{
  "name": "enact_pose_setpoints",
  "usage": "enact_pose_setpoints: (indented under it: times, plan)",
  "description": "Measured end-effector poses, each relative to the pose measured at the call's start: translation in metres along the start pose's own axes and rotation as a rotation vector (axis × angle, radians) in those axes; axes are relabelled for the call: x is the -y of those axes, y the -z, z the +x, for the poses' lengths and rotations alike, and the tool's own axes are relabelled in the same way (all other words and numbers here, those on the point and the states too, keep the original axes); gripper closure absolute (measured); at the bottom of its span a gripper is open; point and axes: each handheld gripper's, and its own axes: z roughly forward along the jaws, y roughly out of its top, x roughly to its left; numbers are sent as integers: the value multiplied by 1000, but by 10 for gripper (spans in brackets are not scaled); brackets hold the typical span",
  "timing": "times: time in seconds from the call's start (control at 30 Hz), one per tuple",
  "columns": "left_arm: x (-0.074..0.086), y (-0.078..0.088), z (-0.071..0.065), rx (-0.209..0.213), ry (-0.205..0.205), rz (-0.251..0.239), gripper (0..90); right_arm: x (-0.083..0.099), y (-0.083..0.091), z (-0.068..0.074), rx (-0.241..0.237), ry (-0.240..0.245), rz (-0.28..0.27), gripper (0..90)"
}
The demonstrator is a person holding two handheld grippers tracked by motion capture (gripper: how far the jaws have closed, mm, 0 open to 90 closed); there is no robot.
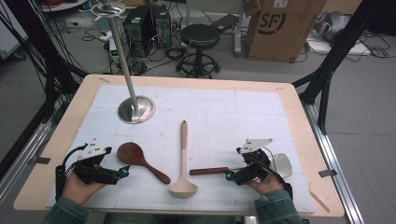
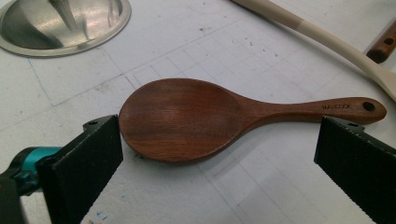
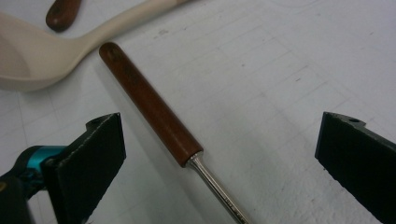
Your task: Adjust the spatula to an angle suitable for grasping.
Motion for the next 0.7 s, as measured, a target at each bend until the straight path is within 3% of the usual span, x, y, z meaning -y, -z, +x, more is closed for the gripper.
enact_pose_setpoints:
  times: [0.1, 0.2, 0.27, 0.7]
  plan:
    - [1, 0, -1, 0, -5, 2, 16, 0, -4, 1, -15, 17, 24, 76]
    - [1, 1, -1, -3, -3, 1, 17, 0, -8, 0, -18, 31, 35, 84]
    - [1, 2, 0, -5, 3, -2, 17, 0, -10, -1, -23, 42, 41, 188]
    - [1, 1, 0, -3, 4, 1, 17, 2, -10, -3, -58, 61, 98, 359]
